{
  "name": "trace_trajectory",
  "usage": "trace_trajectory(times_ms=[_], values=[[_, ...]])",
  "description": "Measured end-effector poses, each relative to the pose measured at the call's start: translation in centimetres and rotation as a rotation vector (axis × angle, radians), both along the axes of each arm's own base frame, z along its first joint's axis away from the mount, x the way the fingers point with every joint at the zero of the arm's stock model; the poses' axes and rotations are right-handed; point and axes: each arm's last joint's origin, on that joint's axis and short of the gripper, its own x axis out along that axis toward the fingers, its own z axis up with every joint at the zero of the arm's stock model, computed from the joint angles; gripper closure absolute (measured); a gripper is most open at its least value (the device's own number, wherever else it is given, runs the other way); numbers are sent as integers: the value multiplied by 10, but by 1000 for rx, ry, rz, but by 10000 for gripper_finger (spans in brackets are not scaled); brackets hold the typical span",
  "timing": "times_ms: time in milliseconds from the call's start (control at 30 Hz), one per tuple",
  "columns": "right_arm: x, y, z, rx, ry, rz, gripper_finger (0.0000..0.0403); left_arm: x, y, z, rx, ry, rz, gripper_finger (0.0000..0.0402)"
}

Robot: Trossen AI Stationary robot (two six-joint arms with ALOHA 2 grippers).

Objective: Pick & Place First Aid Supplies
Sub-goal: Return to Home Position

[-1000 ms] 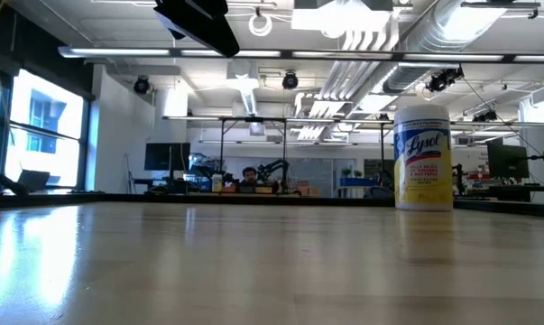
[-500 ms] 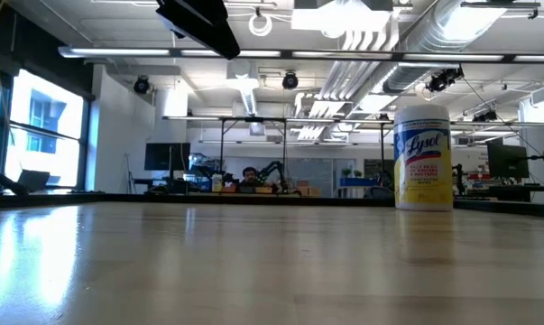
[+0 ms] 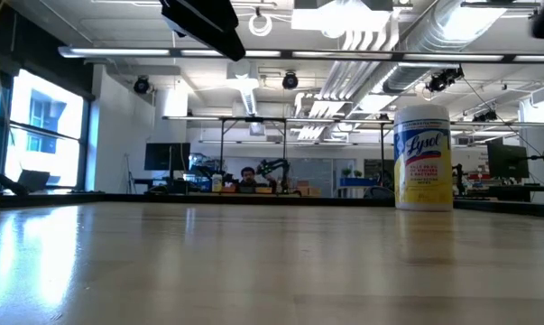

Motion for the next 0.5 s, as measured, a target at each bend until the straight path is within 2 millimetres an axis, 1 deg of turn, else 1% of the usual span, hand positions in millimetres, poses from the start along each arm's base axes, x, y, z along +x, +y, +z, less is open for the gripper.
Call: trace_trajectory(times_ms=[67, 167, 233, 333, 433, 500], values=[[5, -8, 5, -80, -114, -5, 357, 0, 0, 0, 20, -6, 4, 195], [14, -19, 9, -189, -223, -1, 365, -1, 3, 0, 85, -10, 18, 224], [21, -25, 9, -236, -269, 15, 369, -4, 6, -3, 152, 10, 46, 253], [31, -33, 2, -282, -341, 38, 376, -10, 11, -6, 240, 61, 105, 307], [42, -40, -8, -322, -436, 64, 384, -17, 15, -11, 269, 125, 129, 363], [50, -45, -15, -337, -511, 87, 387, -21, 18, -15, 278, 141, 126, 391]])
